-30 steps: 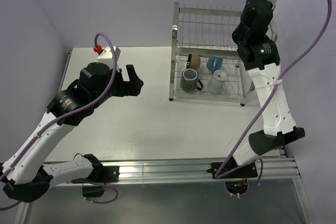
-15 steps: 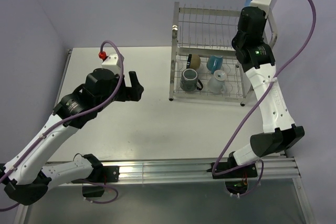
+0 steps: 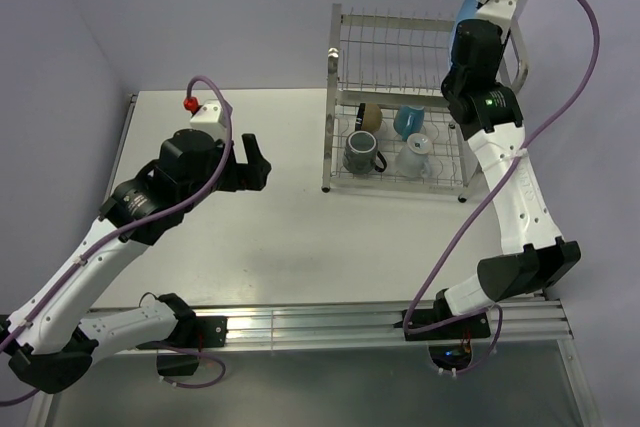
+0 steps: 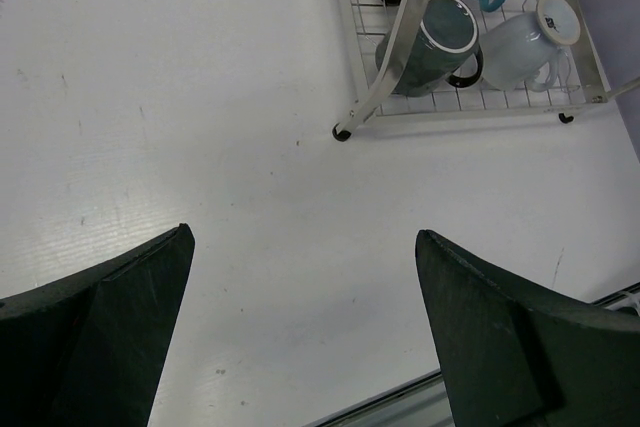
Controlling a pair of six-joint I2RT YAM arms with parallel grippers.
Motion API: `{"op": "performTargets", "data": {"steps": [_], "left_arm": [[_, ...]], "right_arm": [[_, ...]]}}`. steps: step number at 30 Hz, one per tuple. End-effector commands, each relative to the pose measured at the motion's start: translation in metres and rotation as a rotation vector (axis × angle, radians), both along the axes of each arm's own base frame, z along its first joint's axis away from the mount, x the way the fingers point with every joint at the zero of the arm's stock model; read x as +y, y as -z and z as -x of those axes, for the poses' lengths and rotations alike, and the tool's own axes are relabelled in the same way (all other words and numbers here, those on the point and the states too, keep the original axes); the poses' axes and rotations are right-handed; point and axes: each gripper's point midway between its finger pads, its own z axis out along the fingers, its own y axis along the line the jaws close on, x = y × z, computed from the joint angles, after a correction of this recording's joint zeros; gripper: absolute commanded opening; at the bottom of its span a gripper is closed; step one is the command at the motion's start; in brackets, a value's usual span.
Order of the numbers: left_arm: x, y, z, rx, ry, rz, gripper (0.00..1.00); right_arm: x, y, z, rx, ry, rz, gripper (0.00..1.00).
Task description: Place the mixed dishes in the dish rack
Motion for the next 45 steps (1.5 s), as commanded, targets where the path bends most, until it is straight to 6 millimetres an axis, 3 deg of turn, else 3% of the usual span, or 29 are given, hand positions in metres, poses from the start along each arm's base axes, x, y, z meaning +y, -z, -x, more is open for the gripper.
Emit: {"op": "performTargets", "data": {"steps": [1, 3, 4, 5, 9, 16, 19, 20, 23, 24, 26, 28, 29, 30, 31, 35, 38, 45], "left_arm": [[0.001, -0.009, 0.001, -0.030, 0.005, 0.025, 0.99], [0.000, -0.008, 0.001, -0.020, 0.010, 0.026, 0.99], [-0.001, -0.007, 0.001, -0.015, 0.011, 0.027, 0.99], [-0.002, -0.006, 0.002, -0.010, 0.015, 0.026, 0.99], [-0.004, -0.008, 0.002, -0.003, 0.021, 0.036, 0.99], [-0.016, -0.006, -0.001, 0.031, 0.053, 0.038, 0.99], [-0.020, -0.004, -0.003, 0.041, 0.061, 0.039, 0.99], [-0.022, -0.004, -0.003, 0.046, 0.068, 0.043, 0.99], [-0.027, 0.001, -0.003, 0.063, 0.081, 0.043, 0.99], [-0.028, 0.004, -0.004, 0.075, 0.080, 0.044, 0.99], [-0.030, 0.008, -0.004, 0.088, 0.085, 0.047, 0.99], [-0.035, 0.015, -0.003, 0.114, 0.100, 0.051, 0.99], [-0.036, 0.017, -0.003, 0.122, 0.099, 0.053, 0.99], [-0.039, 0.020, -0.003, 0.140, 0.106, 0.057, 0.99], [-0.041, 0.021, -0.003, 0.146, 0.111, 0.060, 0.99], [-0.048, 0.032, -0.002, 0.192, 0.124, 0.076, 0.99], [-0.053, 0.040, -0.002, 0.229, 0.136, 0.090, 0.99], [-0.063, 0.063, -0.001, 0.331, 0.168, 0.103, 0.99]], "right_arm": [[0.000, -0.003, 0.012, -0.006, -0.008, -0.029, 0.44], [0.000, -0.002, 0.013, 0.001, -0.002, -0.034, 0.56], [-0.001, -0.004, 0.014, -0.014, 0.005, -0.050, 0.67], [0.001, -0.004, 0.014, -0.013, 0.001, -0.055, 0.70], [0.002, -0.015, 0.021, -0.039, -0.001, -0.076, 0.74], [0.010, -0.056, 0.049, -0.122, -0.005, -0.170, 0.77], [0.031, -0.054, 0.063, -0.097, -0.086, -0.240, 0.77], [0.038, -0.049, 0.075, -0.067, -0.121, -0.257, 0.77], [0.085, -0.016, 0.094, 0.041, -0.288, -0.345, 0.77], [0.104, 0.005, 0.109, 0.094, -0.367, -0.372, 0.79], [0.138, 0.029, 0.126, 0.150, -0.498, -0.491, 0.82], [0.156, 0.062, 0.152, 0.211, -0.553, -0.576, 0.88], [0.160, 0.062, 0.167, 0.200, -0.590, -0.616, 0.89], [0.165, 0.085, 0.173, 0.253, -0.597, -0.624, 0.90], [0.173, 0.092, 0.183, 0.269, -0.626, -0.651, 0.91], [0.166, 0.128, 0.206, 0.327, -0.596, -0.672, 0.92], [0.164, 0.154, 0.213, 0.384, -0.580, -0.674, 0.93], [0.186, 0.179, 0.212, 0.441, -0.625, -0.737, 0.94]]}}
